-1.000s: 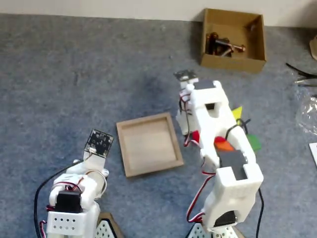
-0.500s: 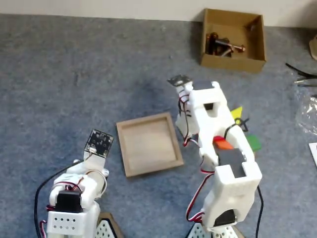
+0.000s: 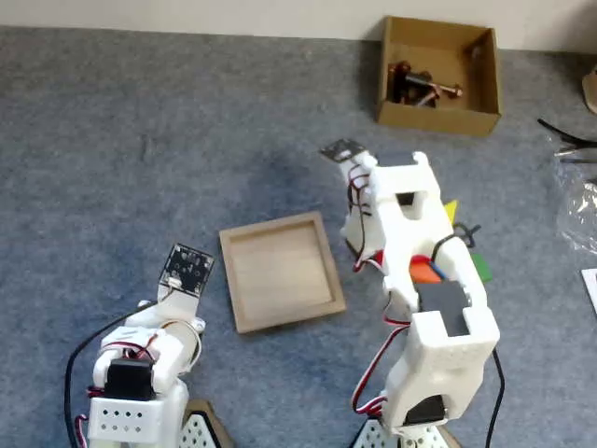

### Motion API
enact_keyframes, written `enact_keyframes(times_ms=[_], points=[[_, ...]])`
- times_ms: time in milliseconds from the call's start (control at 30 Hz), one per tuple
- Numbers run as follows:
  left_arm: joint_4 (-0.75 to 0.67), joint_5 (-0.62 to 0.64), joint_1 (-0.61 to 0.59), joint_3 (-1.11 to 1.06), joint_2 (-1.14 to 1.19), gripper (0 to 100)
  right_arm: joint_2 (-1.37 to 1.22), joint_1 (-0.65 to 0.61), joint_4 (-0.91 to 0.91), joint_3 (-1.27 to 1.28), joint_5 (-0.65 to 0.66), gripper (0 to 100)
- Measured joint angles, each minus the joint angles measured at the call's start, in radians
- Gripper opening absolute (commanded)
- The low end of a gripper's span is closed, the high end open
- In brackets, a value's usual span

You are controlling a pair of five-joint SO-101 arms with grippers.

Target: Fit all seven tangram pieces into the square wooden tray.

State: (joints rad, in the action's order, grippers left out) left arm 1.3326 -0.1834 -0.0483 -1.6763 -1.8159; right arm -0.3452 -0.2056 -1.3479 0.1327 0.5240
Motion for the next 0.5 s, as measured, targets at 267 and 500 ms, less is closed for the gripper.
enact_keyframes(times_ms=[267, 500], points=[[0.0, 0.0, 0.0, 0.0, 0.0, 1, 0.009, 0.0, 0.055, 0.086, 0.075, 23.4], [0.0, 0.0, 0.0, 0.0, 0.0, 1, 0.011, 0.002, 0.078, 0.104, 0.146, 23.1]])
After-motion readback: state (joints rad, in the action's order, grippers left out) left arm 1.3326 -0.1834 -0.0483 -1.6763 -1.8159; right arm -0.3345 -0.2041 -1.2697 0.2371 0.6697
